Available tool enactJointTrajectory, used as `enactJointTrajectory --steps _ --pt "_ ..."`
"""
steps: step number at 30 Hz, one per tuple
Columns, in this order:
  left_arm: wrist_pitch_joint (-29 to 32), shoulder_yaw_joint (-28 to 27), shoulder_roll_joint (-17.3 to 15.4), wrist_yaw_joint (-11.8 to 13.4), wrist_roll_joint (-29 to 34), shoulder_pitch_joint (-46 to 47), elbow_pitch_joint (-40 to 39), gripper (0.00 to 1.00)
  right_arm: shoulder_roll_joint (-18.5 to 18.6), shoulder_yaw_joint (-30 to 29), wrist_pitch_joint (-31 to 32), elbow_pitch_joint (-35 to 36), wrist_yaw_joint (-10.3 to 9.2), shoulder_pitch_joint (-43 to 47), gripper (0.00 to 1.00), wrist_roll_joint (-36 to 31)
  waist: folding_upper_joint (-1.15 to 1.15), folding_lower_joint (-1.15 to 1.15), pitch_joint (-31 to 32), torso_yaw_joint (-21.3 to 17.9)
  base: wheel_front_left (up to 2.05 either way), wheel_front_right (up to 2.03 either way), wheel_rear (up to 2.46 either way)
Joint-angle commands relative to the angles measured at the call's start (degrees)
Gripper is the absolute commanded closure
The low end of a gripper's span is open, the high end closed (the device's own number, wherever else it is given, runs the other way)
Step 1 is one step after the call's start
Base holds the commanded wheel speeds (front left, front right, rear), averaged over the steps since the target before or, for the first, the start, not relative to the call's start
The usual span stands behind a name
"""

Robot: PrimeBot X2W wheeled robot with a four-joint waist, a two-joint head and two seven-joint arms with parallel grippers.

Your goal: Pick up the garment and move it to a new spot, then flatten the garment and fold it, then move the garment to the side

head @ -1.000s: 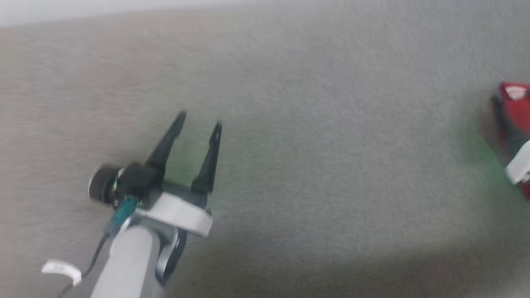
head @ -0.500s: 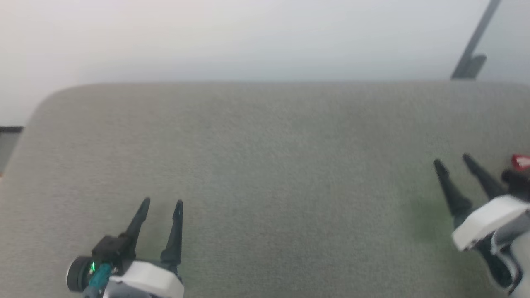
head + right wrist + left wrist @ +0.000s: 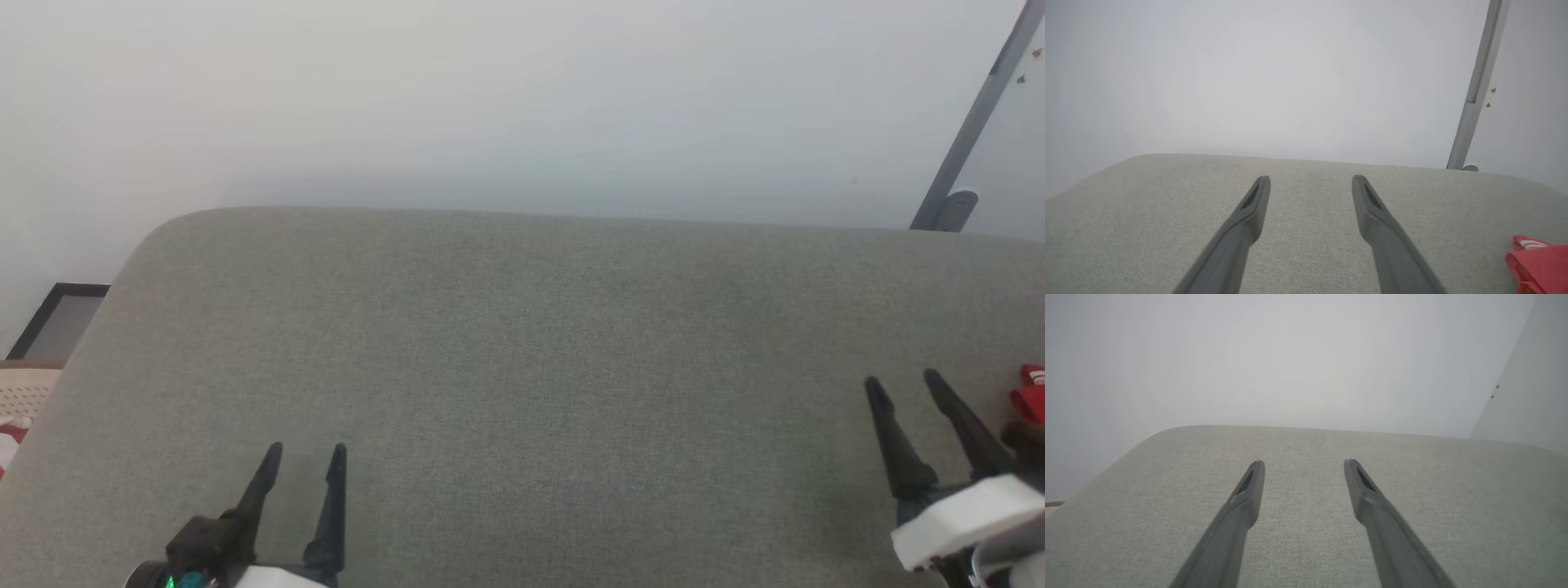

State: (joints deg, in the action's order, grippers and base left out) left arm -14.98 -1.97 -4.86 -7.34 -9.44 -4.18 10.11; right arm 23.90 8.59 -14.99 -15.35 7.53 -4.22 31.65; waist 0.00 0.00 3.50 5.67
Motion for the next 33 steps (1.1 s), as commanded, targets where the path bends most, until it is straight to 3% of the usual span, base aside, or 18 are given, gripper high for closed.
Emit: enactJointTrajectory --steps 1,16,33 --pt "-0.3 -0.4 0.1 -0.2 0.5 -0.8 -0.3 0.0 -0.6 -1.0 -0.2 1.2 -0.09 1.5 0.0 -0.7 0.0 0.0 0.1 0.1 0.0 0.0 0.0" --pt "-0.3 -2.3 0.2 -0.2 -1.4 -6.2 -6.0 0.0 -4.0 -8.4 -0.2 9.8 -0.09 11.3 0.0 -3.1 0.0 0.0 -0.4 -1.0 0.0 0.0 0.0" --pt "-0.3 -1.8 0.7 -0.2 -1.9 -5.7 -6.4 0.0 -5.4 -9.1 -0.2 10.8 -0.09 11.4 0.0 -2.5 0.0 0.0 -1.0 -1.8 0.0 0.0 0.0"
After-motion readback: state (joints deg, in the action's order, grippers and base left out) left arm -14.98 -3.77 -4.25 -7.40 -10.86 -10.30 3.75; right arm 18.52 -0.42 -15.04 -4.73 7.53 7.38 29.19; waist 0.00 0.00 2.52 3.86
